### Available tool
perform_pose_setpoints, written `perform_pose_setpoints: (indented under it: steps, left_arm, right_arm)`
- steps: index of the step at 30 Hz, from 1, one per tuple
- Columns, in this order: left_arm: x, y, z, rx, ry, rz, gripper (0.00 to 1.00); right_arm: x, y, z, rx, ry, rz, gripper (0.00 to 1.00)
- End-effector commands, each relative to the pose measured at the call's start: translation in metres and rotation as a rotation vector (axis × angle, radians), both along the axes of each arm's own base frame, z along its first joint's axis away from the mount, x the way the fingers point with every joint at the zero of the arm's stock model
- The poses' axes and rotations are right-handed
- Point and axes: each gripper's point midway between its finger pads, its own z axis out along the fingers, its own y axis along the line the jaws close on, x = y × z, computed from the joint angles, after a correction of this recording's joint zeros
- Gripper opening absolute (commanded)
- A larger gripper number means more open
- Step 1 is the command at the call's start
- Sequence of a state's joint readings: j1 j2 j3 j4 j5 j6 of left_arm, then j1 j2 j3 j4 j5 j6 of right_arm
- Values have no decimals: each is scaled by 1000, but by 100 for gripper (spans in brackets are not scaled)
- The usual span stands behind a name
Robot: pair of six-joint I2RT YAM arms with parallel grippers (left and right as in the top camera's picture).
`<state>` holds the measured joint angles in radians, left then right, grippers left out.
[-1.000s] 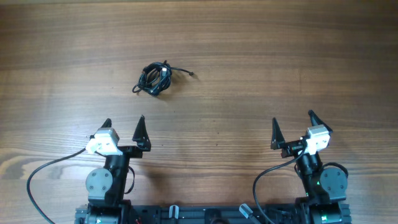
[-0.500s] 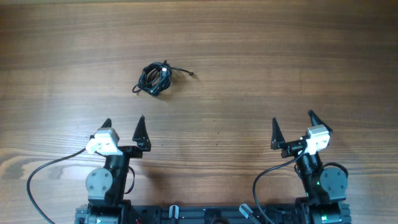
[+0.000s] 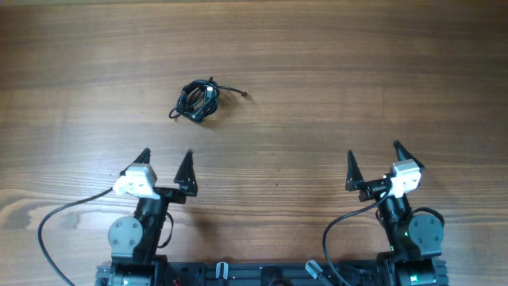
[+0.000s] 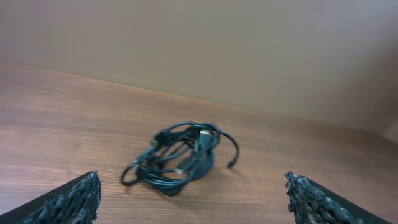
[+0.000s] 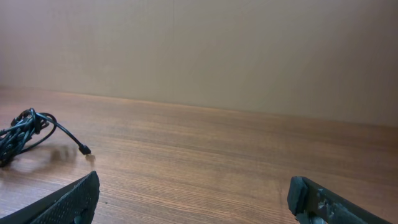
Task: Untangle cables
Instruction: 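Move the left gripper forward over the black cable bundle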
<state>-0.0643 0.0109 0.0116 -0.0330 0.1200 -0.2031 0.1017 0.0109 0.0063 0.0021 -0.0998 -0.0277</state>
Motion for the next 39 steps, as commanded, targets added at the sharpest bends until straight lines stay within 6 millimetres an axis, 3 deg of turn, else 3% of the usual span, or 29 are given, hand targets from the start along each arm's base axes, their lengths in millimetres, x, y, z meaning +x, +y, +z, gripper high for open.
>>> perform_pose_setpoints:
  steps: [1,4,7,11,16,19,23,25,26,27,28,30,32,34,37,39]
  left_arm:
    - [-8,-10,23,-56,-8,-64,100]
    - [-17,-10,35,-99,52,-60,100]
    - [-32,-9,57,-98,126,-60,100]
    - [-36,-12,90,-91,267,-73,100]
    - [-11,-45,129,-126,547,-249,100]
    - [16,-60,136,-92,788,-340,100]
    - [53,-64,100,-123,1038,-333,100]
    - [72,-66,68,-126,1132,-330,100]
    - [82,-65,45,-127,1200,-315,95]
    - [90,-65,30,-132,1236,-312,41]
    - [98,-66,17,-141,1264,-304,6]
    - [117,-60,-8,-126,1285,-244,4]
    - [137,-36,-36,-74,1307,-26,4]
    - [146,-27,-51,-40,1307,72,4]
    - [171,-36,-71,0,1252,76,4]
    - [176,-45,-92,-43,1268,103,4]
  right_arm:
    - [0,-2,1,3,-5,-14,100]
    - [0,-2,1,3,-5,-15,100]
    - [0,-2,1,2,-5,-15,100]
    - [0,-2,1,3,-5,-14,100]
    - [0,-2,1,3,-5,-15,100]
    - [0,-2,1,2,-5,-15,100]
    - [0,-2,1,3,-5,-15,100]
    - [0,-2,1,3,-5,-15,100]
    - [0,-2,1,2,-5,-15,100]
    - [0,-2,1,3,-5,-15,100]
    - [0,-2,1,2,-5,-15,100]
    - [0,-2,1,2,-5,-15,100]
    - [0,-2,1,2,-5,-15,100]
    - [0,-2,1,2,-5,-15,100]
    - [0,-2,1,3,-5,-15,100]
    - [0,-2,1,2,-5,-15,100]
